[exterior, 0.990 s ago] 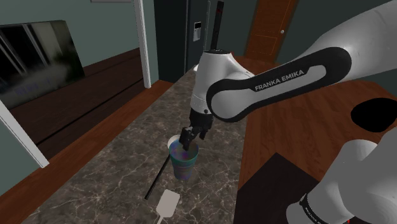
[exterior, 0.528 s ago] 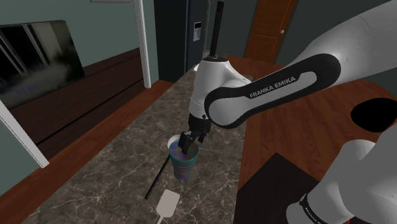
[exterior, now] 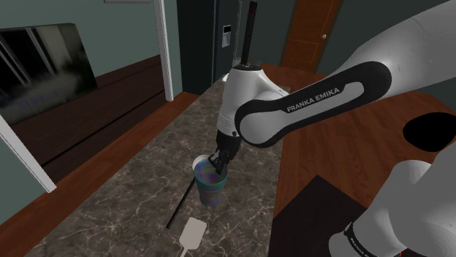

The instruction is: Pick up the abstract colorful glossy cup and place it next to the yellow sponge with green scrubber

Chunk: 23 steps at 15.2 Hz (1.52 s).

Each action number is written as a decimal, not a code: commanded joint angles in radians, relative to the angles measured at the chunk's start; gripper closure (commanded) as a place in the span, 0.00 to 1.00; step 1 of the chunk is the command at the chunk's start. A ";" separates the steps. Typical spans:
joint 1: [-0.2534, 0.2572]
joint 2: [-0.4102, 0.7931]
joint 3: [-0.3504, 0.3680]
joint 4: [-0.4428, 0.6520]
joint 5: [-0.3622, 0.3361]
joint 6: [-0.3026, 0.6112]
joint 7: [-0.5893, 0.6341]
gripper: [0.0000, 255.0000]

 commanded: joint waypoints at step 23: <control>-0.004 -0.112 -0.017 0.143 -0.001 -0.254 0.013 1.00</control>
